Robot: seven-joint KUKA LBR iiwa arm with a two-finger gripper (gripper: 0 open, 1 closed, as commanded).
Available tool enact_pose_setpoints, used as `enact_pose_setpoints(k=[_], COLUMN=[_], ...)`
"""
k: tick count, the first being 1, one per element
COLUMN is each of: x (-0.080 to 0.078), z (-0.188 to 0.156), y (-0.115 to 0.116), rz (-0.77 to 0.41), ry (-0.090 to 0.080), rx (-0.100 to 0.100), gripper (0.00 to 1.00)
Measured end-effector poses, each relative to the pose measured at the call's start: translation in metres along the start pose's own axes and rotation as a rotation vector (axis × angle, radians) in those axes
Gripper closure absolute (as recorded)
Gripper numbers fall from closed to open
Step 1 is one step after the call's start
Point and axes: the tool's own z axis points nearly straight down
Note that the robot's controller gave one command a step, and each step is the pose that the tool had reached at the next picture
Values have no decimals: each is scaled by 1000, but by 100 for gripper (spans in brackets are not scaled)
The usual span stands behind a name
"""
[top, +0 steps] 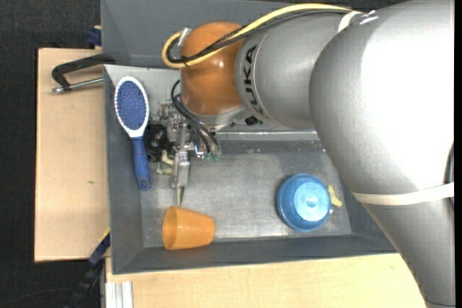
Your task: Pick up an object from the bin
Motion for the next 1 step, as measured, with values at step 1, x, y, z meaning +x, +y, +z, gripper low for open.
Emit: enact_pose_setpoints(k=[1], x=[-9], z=[-10], y=[-3], rz=[4], ry=[-30], rx=[1], gripper=[100])
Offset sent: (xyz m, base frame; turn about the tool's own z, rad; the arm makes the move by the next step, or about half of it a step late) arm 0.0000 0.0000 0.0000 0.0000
